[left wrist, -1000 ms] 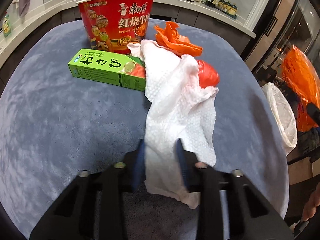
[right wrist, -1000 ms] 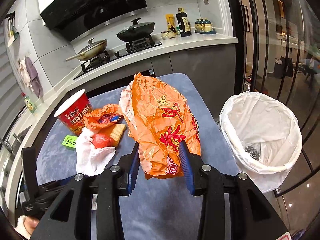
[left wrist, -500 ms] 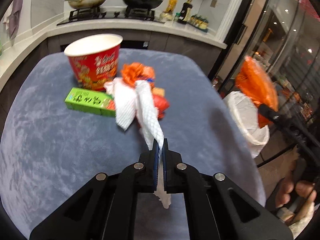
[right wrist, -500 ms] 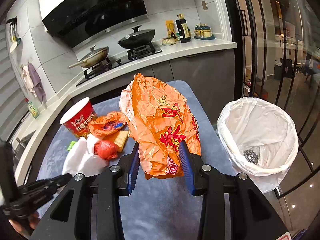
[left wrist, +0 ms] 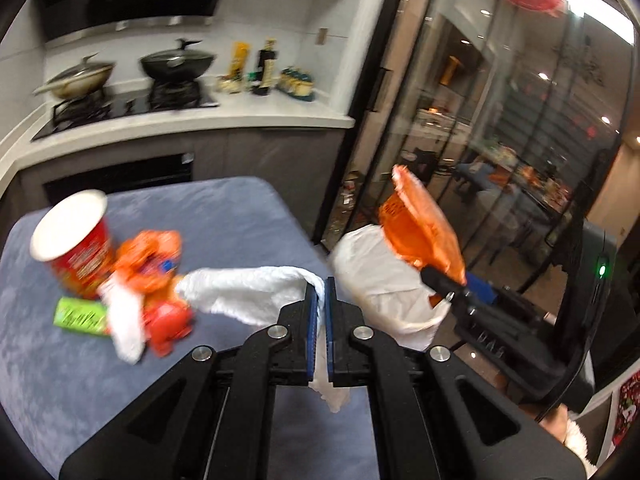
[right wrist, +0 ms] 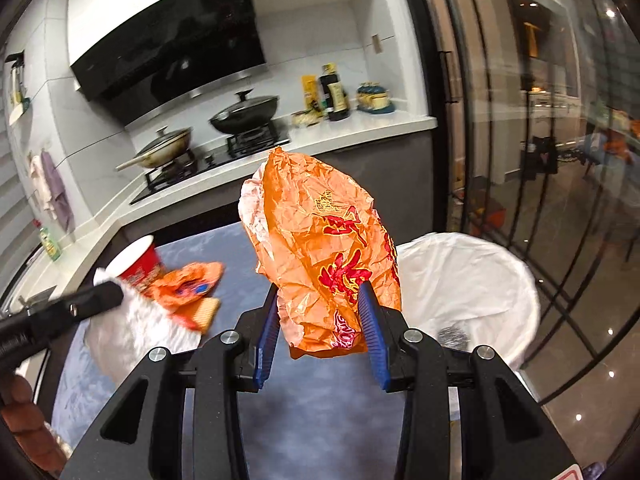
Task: Collect trash
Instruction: 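Carry the wrapper and paper towel over the bin and release them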
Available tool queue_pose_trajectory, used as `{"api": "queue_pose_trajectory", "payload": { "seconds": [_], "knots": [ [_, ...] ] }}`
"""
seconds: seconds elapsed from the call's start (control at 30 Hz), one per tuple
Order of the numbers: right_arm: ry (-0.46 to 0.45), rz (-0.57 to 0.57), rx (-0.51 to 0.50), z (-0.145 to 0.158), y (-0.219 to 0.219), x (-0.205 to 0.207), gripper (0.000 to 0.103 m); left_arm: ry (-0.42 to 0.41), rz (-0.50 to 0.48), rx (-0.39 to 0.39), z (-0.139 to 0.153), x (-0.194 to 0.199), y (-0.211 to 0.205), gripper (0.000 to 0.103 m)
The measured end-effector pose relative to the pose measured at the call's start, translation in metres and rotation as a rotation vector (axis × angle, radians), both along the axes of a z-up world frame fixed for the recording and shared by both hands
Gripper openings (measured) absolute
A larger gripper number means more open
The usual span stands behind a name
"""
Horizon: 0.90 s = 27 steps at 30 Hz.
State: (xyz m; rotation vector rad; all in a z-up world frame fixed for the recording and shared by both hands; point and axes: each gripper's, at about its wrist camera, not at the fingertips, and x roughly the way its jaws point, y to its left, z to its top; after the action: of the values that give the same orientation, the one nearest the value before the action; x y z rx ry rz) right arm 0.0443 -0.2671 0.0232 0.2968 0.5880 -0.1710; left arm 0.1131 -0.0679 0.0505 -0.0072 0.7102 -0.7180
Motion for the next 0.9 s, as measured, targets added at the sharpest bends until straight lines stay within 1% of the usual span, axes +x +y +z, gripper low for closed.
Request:
{"api": "queue_pose_trajectory", "payload": {
  "seconds": [0.17, 0.23, 0.3, 0.47, 0.6, 0.8, 0.9],
  "knots": [
    [0.016, -0.08, -0.017, -0.003, -0.038, -0.008, 0.037, -0.002, -0.104, -0.022, 0.002, 0.008, -0.056, 0.003],
    [0.037, -0.112, -0.016, -0.009, -0.056, -0.008, 0.038, 0.014, -0.148, -0.029, -0.002, 0.014, -0.083, 0.003],
    [0.06, -0.143, -0.021, -0.018, -0.072, -0.008, 0.038, 0.024, -0.17, -0.035, -0.007, 0.018, -0.1, 0.003],
    [0.112, -0.196, -0.015, -0.036, -0.103, -0.005, 0.038, 0.039, -0.249, -0.015, -0.019, 0.025, -0.151, 0.003],
    [0.146, -0.23, -0.007, -0.05, -0.123, -0.003, 0.038, 0.047, -0.276, 0.006, -0.031, 0.031, -0.177, 0.003],
    [0.18, -0.252, 0.009, -0.068, -0.141, 0.005, 0.038, 0.068, -0.291, 0.038, -0.047, 0.041, -0.202, 0.003],
    [0.199, -0.255, 0.007, -0.075, -0.145, 0.013, 0.038, 0.086, -0.298, 0.042, -0.054, 0.045, -0.21, 0.003]
  ]
}}
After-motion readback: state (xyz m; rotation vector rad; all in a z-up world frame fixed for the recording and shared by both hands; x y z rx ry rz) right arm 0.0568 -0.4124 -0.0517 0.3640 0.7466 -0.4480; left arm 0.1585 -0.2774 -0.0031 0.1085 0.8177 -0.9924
